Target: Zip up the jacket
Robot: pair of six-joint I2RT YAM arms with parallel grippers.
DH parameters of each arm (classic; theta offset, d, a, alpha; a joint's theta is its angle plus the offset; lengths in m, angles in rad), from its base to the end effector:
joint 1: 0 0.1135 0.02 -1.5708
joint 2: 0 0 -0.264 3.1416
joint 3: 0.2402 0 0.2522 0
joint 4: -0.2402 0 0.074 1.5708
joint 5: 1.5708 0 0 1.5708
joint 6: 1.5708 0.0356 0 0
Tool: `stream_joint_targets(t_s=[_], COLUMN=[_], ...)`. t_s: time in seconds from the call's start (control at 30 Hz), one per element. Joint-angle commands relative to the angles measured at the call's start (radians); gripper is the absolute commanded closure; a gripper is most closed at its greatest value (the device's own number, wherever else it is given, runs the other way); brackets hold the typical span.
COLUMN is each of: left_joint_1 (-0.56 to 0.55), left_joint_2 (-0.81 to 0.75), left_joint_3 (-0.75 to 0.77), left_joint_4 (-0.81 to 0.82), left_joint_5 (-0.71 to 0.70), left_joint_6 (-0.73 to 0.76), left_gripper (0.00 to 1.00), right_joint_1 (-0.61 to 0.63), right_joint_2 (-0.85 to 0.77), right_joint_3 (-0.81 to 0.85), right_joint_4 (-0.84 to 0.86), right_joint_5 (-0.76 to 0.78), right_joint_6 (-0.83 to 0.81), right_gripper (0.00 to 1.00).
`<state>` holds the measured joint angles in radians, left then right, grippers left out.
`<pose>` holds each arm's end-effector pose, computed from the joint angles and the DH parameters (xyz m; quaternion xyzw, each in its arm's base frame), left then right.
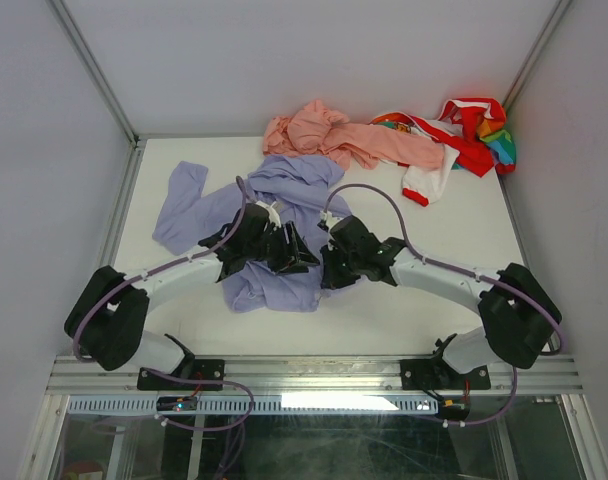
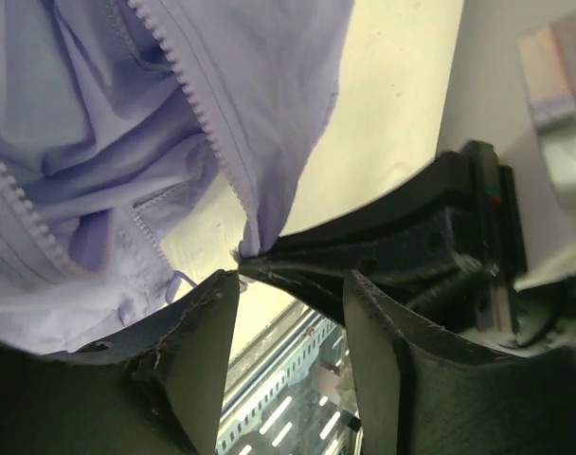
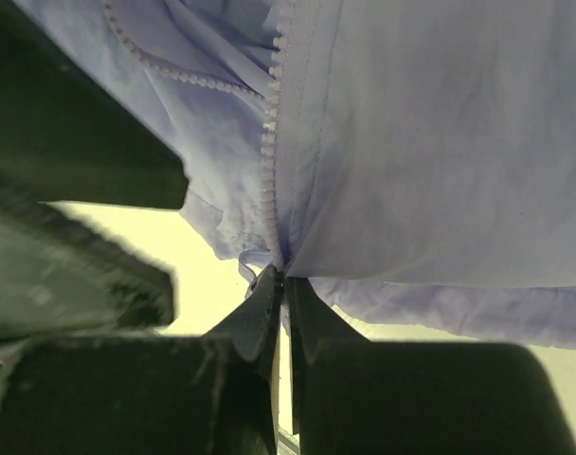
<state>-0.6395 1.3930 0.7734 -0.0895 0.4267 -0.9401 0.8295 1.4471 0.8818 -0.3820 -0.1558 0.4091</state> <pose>0.2226 -0.1839 0.2106 -0.0455 0.8912 -0.4253 0.1507 0.1919 0.2177 0.2063 -0.2213 0.9230 0.2378 0.2060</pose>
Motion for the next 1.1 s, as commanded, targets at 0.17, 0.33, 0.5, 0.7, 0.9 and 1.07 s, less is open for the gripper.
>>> stream_joint_targets(t_s=[0.17,0.33,0.5,0.7,0.9,1.07], left_joint_1=[-0.003,-0.034,-0.053,-0.052,-0.053,-0.053], left_joint_2=[0.160,0.206,0.193,0.074,0.003,-0.019], left_joint_3=[0.065,0.083,0.076,0.056,0.055,0.023], left_joint_4=[0.136,0.172,0.227,0.238,0.242,0.298], left_joint_5=[0.042,0.048,0.051,0.034,0.072,0.095], left_joint_6=[-0.035,-0.049,-0.018,0.204,0.260,0.213], left_gripper=[0.57,0.65,0.98,1.00,1.00,1.00], right_joint_1=[0.013,0.013,-0.008,-0.145,-0.169,-0.170], right_joint_2=[-0.071,-0.077,-0.113,-0.227,-0.300,-0.339], right_joint_3=[-0.037,-0.030,-0.036,-0.088,-0.150,-0.235], right_joint_4=[0.123,0.140,0.150,0.177,0.213,0.367], right_joint_5=[-0.016,-0.013,-0.037,-0.242,-0.267,-0.294], right_joint_6=[0.026,0.025,0.003,-0.045,-0.088,-0.060], right_gripper=[1.00,1.00,0.84,0.61,0.50,0.39])
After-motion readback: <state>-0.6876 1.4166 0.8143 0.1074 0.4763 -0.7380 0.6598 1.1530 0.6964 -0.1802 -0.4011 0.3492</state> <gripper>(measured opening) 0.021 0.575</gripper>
